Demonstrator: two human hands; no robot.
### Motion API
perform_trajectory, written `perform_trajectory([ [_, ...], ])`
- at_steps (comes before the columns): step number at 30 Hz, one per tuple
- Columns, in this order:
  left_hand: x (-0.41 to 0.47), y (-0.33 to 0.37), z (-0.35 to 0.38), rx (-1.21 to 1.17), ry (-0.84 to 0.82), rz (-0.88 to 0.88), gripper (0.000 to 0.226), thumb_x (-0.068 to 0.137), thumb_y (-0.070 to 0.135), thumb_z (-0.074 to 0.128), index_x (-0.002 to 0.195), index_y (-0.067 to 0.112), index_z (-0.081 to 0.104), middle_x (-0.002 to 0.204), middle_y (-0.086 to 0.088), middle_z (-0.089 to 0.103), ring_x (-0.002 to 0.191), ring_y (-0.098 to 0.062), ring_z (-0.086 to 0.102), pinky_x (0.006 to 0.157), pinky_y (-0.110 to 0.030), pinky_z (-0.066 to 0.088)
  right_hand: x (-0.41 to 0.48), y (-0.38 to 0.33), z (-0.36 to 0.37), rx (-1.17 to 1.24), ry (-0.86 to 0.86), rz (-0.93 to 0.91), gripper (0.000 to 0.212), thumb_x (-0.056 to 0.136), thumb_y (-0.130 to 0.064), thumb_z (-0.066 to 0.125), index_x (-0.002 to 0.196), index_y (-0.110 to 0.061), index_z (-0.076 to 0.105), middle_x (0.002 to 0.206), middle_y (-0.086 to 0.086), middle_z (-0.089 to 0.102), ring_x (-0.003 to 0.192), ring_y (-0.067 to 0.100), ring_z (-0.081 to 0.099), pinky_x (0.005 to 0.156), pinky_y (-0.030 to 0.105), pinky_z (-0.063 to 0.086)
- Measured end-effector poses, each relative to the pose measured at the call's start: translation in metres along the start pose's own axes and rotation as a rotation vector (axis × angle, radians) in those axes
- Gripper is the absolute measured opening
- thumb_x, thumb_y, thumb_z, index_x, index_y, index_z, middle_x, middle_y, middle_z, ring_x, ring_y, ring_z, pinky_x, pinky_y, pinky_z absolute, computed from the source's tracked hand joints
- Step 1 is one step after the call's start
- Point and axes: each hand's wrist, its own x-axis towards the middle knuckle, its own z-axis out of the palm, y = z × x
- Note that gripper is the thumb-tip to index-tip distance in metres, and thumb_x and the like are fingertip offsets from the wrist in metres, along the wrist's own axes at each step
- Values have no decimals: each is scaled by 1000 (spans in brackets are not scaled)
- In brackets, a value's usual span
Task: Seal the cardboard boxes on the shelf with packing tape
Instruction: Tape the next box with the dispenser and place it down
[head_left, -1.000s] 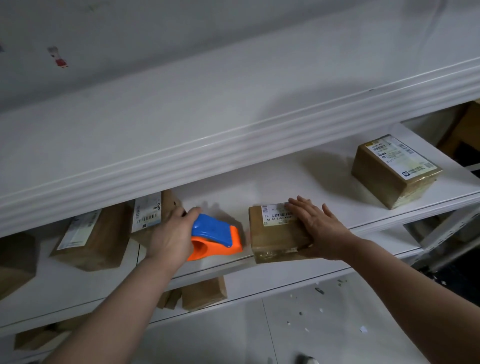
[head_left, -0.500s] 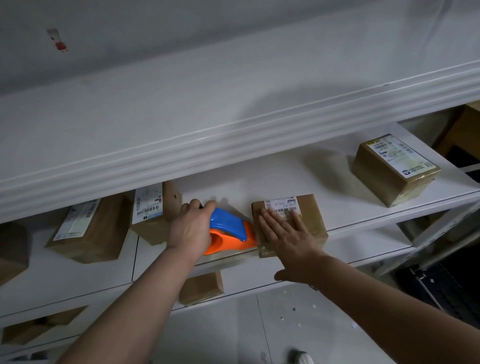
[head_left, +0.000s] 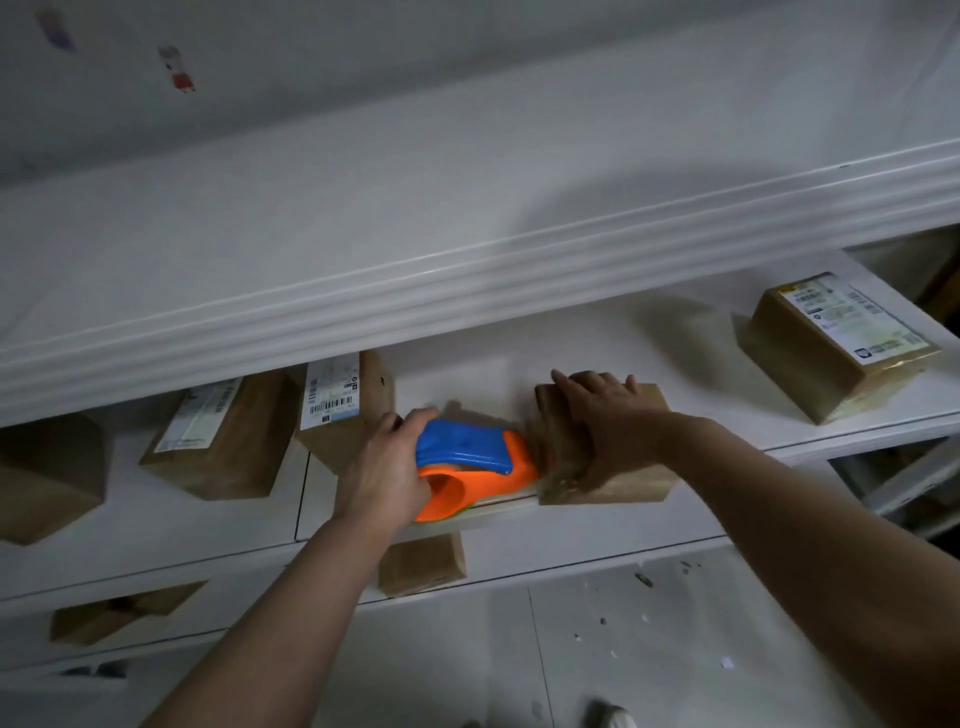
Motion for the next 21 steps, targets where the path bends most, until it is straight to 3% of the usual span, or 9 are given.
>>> perform_trajectory([
  [3,-3,3,-23,-203,174,23,71,71,-6,63,133,27,53,120,-7,54,106,-27,57,76,-27,40,-21,23,-4,524,163,-55,138,47,-57,84,151,-34,-4,149,-5,19,133,21,32,110,43,33],
  [5,-1,16,-39,-218,237,62,70,69,-7,62,130,25,56,120,-6,56,106,-27,57,80,-26,40,-35,32,5,926,192,-144,133,47,-40,91,149,-37,5,149,-6,21,134,14,34,106,37,41],
  [8,6,47,-45,-60,205,129,70,72,1,63,134,30,49,122,-3,53,108,-28,56,78,-36,48,-52,41,22,1091,175,-104,128,54,-9,93,148,-36,10,148,-1,28,135,10,36,100,33,47],
  [10,8,65,-38,-12,181,156,70,74,3,62,135,31,46,121,-3,52,110,-27,55,76,-37,50,-60,47,20,962,221,16,137,52,-9,94,152,-26,2,154,4,19,142,13,26,109,35,38],
  [12,9,78,-32,-11,182,167,70,73,3,61,135,32,45,119,-2,52,110,-26,54,74,-35,49,-64,47,4,681,327,106,149,48,-30,95,152,-20,-11,160,3,2,148,18,3,118,41,18],
  [15,11,87,-32,8,189,160,69,74,3,59,135,32,45,117,-2,51,109,-25,52,70,-31,43,-64,28,-20,195,271,-6,142,58,-58,81,150,-18,-19,160,-4,-18,144,14,-23,118,52,-3],
  [17,11,89,-34,31,197,175,69,74,3,59,135,33,45,116,-2,51,109,-25,52,70,-31,44,-57,20,-15,40,183,0,139,62,-61,77,150,-15,-20,160,-2,-19,145,16,-22,118,49,-5],
  [21,8,58,-41,41,164,132,73,71,3,62,134,36,45,120,0,52,106,-27,56,70,-35,49,-54,26,-5,-50,188,71,126,70,-54,74,152,-19,-16,161,-1,-13,147,16,-14,118,41,2],
])
